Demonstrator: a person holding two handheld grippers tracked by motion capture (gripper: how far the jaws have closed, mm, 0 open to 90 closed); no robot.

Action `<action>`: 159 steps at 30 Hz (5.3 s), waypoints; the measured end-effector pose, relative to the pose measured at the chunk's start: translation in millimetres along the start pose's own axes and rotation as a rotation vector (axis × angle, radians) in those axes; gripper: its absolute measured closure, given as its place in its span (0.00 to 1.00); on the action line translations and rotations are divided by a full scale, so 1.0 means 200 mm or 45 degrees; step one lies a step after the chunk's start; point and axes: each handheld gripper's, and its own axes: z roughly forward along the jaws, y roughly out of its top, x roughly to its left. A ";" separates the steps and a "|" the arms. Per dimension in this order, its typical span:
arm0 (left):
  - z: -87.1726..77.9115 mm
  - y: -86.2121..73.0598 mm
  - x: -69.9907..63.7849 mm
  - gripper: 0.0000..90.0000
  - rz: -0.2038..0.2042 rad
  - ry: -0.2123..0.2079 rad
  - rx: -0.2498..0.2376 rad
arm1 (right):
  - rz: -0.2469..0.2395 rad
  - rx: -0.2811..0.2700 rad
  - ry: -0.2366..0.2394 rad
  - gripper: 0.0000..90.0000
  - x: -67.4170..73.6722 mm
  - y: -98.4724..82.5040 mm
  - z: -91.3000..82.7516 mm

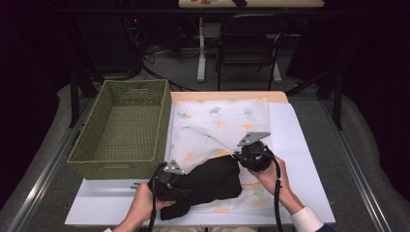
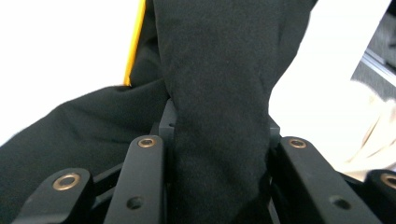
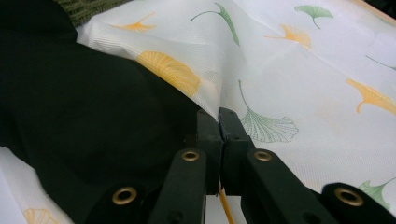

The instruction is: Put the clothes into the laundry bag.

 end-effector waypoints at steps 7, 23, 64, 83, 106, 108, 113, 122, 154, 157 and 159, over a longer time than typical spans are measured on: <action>0.02 0.07 -0.02 0.74 -0.032 0.088 -0.048 | -0.017 -0.047 -0.004 0.99 0.03 0.03 -0.04; -0.01 -0.02 -0.01 0.20 0.075 0.064 0.058 | -0.005 0.017 0.018 0.99 0.02 -0.03 0.01; 0.14 0.02 -0.03 0.72 -0.027 0.059 -0.063 | -0.005 0.027 0.070 0.99 0.06 -0.02 0.03; 0.15 0.18 -0.06 0.20 0.174 0.057 0.060 | -0.012 0.031 0.068 0.99 0.06 -0.01 0.03; 0.27 0.23 -0.02 0.64 -0.010 0.161 -0.064 | -0.012 -0.009 0.118 0.99 0.10 0.02 0.00; 0.27 0.22 -0.02 0.56 0.013 0.170 -0.058 | -0.005 0.012 0.119 0.99 0.10 -0.01 0.02; 0.19 0.19 -0.03 0.32 0.051 0.126 -0.077 | -0.002 0.007 0.113 0.99 0.09 -0.01 0.01; 0.10 0.05 -0.06 0.20 0.092 0.134 -0.050 | -0.007 0.009 0.116 0.99 0.08 0.00 0.02; 0.27 0.12 -0.08 0.88 0.029 0.062 -0.179 | 0.043 0.006 0.161 0.99 0.08 0.00 0.00; 0.30 0.14 -0.08 0.88 0.025 0.072 -0.193 | 0.040 -0.001 0.164 0.99 0.08 0.01 0.00; 0.32 0.15 -0.07 0.88 0.026 0.078 -0.203 | 0.041 -0.003 0.164 0.99 0.09 0.01 -0.01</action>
